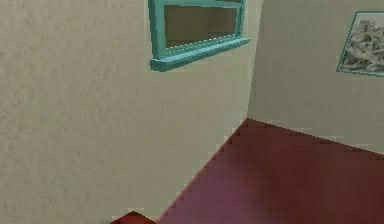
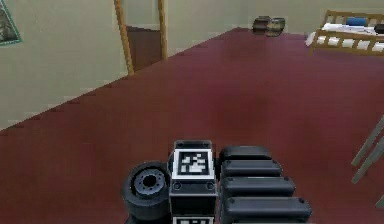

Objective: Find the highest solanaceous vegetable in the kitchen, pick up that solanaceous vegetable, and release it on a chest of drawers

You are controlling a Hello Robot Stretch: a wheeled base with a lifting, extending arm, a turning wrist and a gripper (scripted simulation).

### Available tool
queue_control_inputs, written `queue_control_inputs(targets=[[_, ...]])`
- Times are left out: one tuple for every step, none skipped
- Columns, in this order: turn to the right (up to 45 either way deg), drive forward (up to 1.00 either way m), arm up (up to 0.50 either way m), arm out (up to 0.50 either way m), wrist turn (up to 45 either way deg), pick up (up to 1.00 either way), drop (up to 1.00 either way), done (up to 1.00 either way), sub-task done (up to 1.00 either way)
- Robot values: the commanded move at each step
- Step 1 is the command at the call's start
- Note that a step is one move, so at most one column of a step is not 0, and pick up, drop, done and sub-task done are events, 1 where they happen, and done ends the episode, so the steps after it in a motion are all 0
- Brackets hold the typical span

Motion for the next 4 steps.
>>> queue_control_inputs(targets=[[6.0,0.00,0.00,0.00,0.0,0.00,0.00,0.00,0.00],[-45.0,0.00,0.00,0.00,0.0,0.00,0.00,0.00,0.00],[-45.0,0.00,0.00,0.00,0.0,0.00,0.00,0.00,0.00],[-9.0,0.00,0.00,0.00,0.0,0.00,0.00,0.00,0.00]])
